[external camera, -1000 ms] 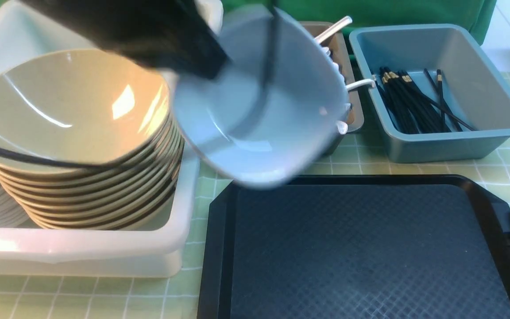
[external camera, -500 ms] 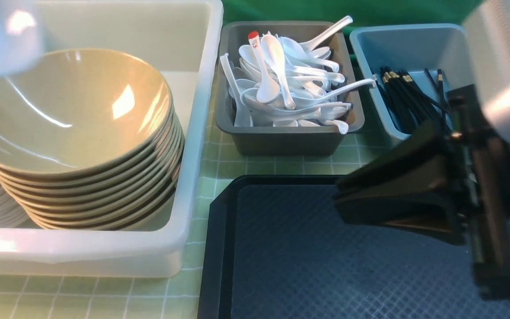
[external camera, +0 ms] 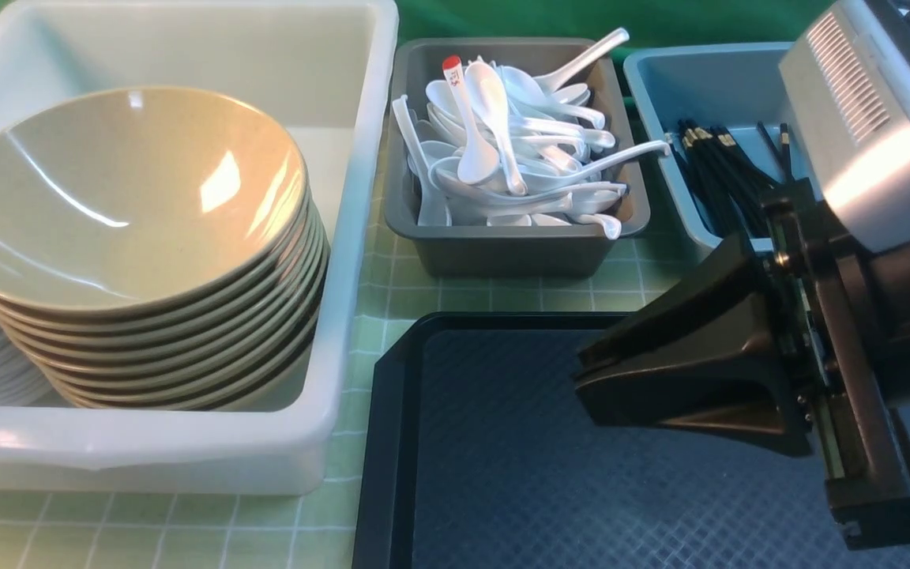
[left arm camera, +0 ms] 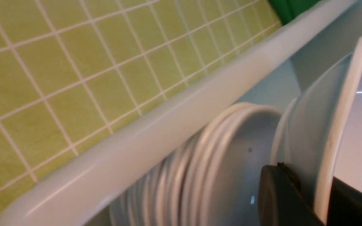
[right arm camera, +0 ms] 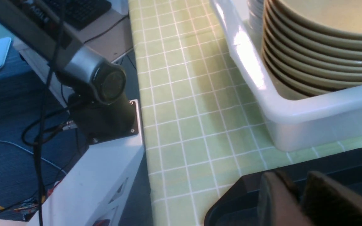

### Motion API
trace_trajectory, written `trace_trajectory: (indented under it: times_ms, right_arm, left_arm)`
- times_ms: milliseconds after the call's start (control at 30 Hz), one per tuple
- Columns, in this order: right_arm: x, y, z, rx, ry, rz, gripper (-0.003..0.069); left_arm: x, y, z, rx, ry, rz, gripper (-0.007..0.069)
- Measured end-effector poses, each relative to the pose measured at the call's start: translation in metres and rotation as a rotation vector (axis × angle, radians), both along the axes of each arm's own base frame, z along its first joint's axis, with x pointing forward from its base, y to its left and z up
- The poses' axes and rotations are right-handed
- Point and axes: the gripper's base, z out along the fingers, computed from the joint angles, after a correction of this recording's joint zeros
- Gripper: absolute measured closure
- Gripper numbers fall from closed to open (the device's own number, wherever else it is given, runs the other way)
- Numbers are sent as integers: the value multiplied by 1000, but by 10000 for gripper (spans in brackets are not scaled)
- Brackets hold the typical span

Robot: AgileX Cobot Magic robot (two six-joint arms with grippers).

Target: On green table put chopsticks spoon bowls plates into blue grey white boxes.

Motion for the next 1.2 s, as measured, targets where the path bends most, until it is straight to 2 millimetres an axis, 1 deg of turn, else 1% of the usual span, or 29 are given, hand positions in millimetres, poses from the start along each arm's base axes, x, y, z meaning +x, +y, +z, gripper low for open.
trace_trajectory:
  times_ms: [133, 267, 367, 400, 433, 533, 633, 667, 700, 733, 767, 800, 833, 867, 900, 967, 1033, 1133, 1200]
  right_arm:
    - [0, 0, 0, -1, -3, 6, 524]
    - [0, 0, 0, -2, -9, 9, 519]
    - [0, 0, 0, -1, -10, 10, 517]
    - [0, 0, 0, -1, -10, 10, 517]
    - [0, 0, 0, -1, -10, 10, 517]
    - [0, 0, 0, -1, -10, 10, 515]
    - [0, 0, 0, -3, -11, 10, 510]
    - [0, 0, 0, -6, -12, 10, 510]
    - [0, 0, 0, -8, -13, 9, 509]
    - [0, -1, -1, -15, -17, 9, 508]
    - [0, -1, -1, -17, -18, 9, 508]
    - [1, -1, -2, -25, -22, 4, 507]
    - [1, -1, -2, -32, -20, -3, 507]
    - [2, -2, -3, -42, -21, -15, 507]
    - [3, -3, -4, -58, -26, -29, 505]
    - [6, -7, -5, -91, -31, -79, 504]
    - [11, -19, -5, -139, -42, -187, 501]
    - [13, -43, 1, -174, -59, -380, 496]
    - [11, -62, 7, -202, -89, -510, 494]
  left_arm:
    - [1, -4, -11, 20, 24, -25, 608]
    - [7, -13, -14, 50, 51, -88, 600]
    - [9, -18, -16, 76, 77, -127, 530]
    - [10, -19, -16, 78, 78, -129, 519]
    - [10, -20, -16, 85, 85, -139, 473]
    - [10, -21, -16, 91, 91, -150, 371]
    - [7, -23, -14, 128, 115, -170, 225]
    - [6, -25, -12, 145, 121, -183, 188]
    - [6, -26, -11, 153, 124, -190, 169]
    - [5, -32, -4, 199, 138, -228, 99]
    - [5, -32, -2, 206, 139, -233, 82]
    - [6, -39, 7, 258, 150, -278, 28]
    - [5, -42, 13, 295, 164, -307, 1]
    - [5, -47, 23, 338, 169, -337, -25]
    - [4, -54, 32, 371, 174, -367, -34]
    - [1, -68, 56, 448, 166, -413, -39]
    - [-5, -87, 84, 534, 122, -473, -39]
    - [-19, -126, 114, 619, 20, -604, -35]
    - [-32, -153, 125, 647, -46, -717, -6]
